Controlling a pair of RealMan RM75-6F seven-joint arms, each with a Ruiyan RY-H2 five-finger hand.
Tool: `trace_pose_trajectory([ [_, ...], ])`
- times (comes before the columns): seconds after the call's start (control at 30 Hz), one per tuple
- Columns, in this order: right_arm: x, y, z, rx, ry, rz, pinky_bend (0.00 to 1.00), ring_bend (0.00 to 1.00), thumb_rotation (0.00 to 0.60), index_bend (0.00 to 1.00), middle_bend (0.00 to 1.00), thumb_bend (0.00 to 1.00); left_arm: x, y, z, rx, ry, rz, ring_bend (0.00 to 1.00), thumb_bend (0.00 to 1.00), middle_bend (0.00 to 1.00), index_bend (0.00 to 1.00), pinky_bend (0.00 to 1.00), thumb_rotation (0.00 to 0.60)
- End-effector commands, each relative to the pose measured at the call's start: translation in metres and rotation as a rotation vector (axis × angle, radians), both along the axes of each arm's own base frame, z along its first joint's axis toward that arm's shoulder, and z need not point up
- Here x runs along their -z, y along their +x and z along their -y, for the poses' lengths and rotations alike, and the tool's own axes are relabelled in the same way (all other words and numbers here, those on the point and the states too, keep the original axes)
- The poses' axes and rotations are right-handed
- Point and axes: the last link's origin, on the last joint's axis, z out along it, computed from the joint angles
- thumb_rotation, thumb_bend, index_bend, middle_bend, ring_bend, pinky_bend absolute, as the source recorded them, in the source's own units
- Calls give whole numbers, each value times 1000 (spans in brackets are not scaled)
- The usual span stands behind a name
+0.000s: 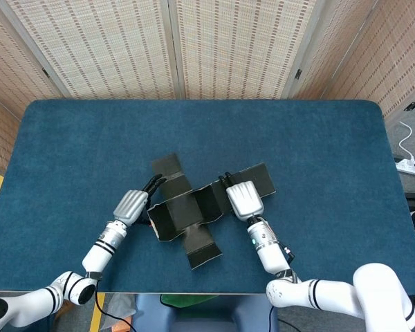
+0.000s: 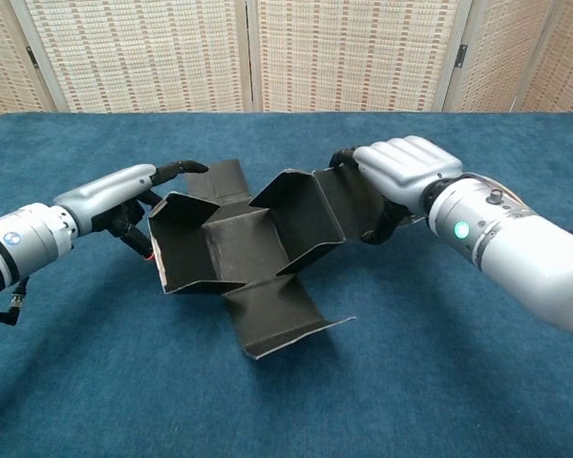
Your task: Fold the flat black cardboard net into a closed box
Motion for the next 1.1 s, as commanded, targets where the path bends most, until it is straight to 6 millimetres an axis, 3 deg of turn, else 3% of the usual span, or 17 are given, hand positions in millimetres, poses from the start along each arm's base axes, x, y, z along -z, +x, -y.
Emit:
trace_pose_trajectory([
  [0.03,-5,7,8,-49,30,-34,1000,796,600,443,385,248,-7,9,5,52,-16,67,616,219,0,0,911,600],
  [0.33,-16,28,19,-288,66,-196,1000,796,600,443,398,253,-8,26,0,109,-72,89,598,215,0,0,910,600],
  [0.6,-22,38,24,-460,90,-328,1000,797,600,448,402,264,-5,27,-4,43,-205,72,565,218,0,0,901,600],
  [1.1,-19,60,24,-674,81,-332,1000,796,600,457,397,281,6,26,0,-87,-450,230,565,218,0,0,899,600],
])
